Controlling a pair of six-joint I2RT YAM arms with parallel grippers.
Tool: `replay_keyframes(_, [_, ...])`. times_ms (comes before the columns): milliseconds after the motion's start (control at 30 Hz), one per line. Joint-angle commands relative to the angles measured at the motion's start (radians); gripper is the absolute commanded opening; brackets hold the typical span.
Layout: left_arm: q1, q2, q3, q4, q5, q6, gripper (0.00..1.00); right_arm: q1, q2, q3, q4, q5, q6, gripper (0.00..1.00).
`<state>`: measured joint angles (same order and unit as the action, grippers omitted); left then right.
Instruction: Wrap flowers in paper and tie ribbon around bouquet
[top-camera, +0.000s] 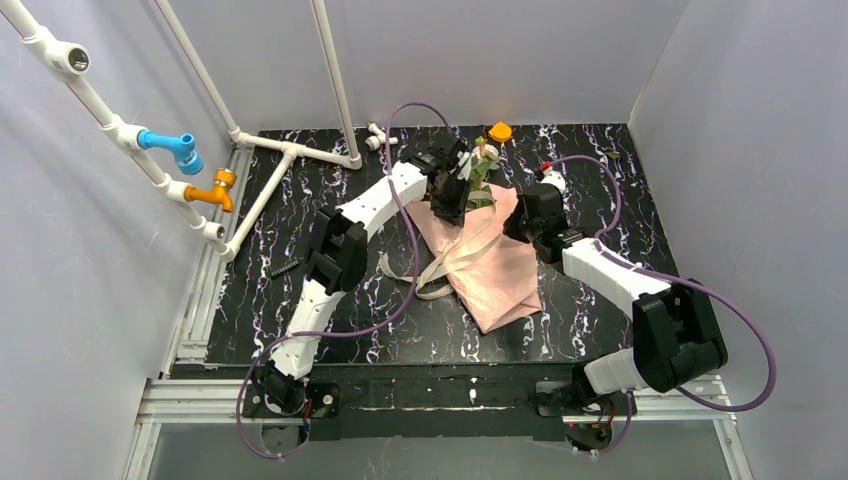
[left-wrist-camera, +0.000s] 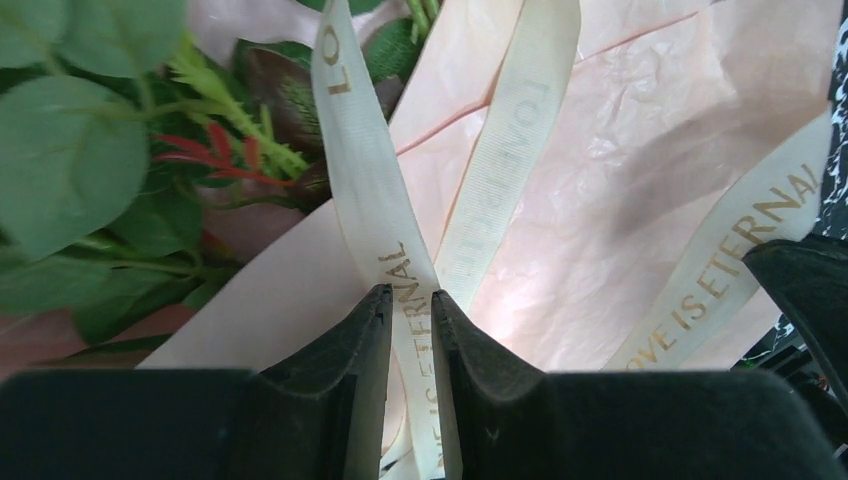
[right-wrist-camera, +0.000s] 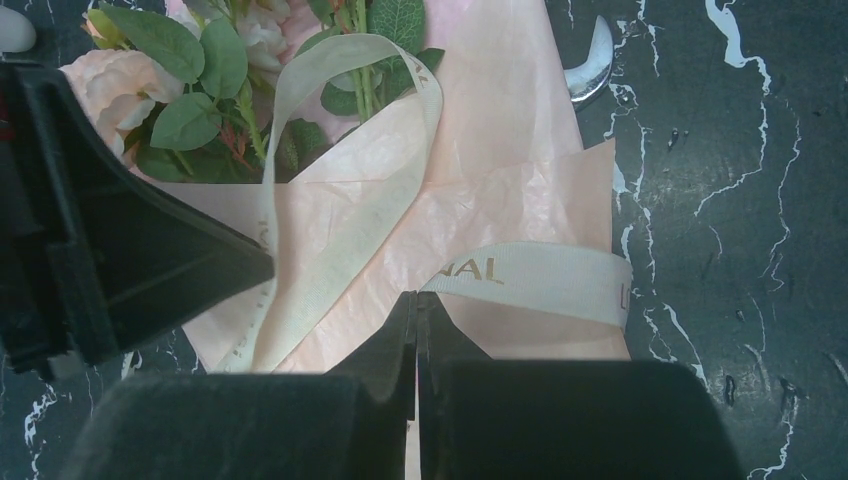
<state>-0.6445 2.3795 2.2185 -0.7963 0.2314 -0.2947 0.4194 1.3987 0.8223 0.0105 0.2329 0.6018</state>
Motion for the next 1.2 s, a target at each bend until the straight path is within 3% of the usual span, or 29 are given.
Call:
replay_keyframes(0, [-0.022,0.010,-0.007,-0.017,0.031,0.009,0.20,0.001,-0.003,0.038,0.048,0.007,-0.003,0.01])
replay_keyframes(400, [-0.073,0.007,-0.041,0.032,0.231,0.032,0.20,0.001,0.003,0.046,0.056,0.005,0.000,0.01])
replay_keyframes(867, [-0.080,0.030,-0.057,0.102,0.738,0.034,0.20,0.001,0.002,0.047,0.060,0.008,0.005,0.01])
replay_keyframes(1067, [-0.049,-0.007,-0.068,0.033,0.725,0.098,0.46,0.001,-0.006,0.047,0.057,0.009,0.000,0.01])
replay_keyframes(1167, [-0.026,-0.020,-0.070,-0.017,0.609,0.125,0.60,0.001,-0.004,0.049,0.061,0.005,-0.001,0.01])
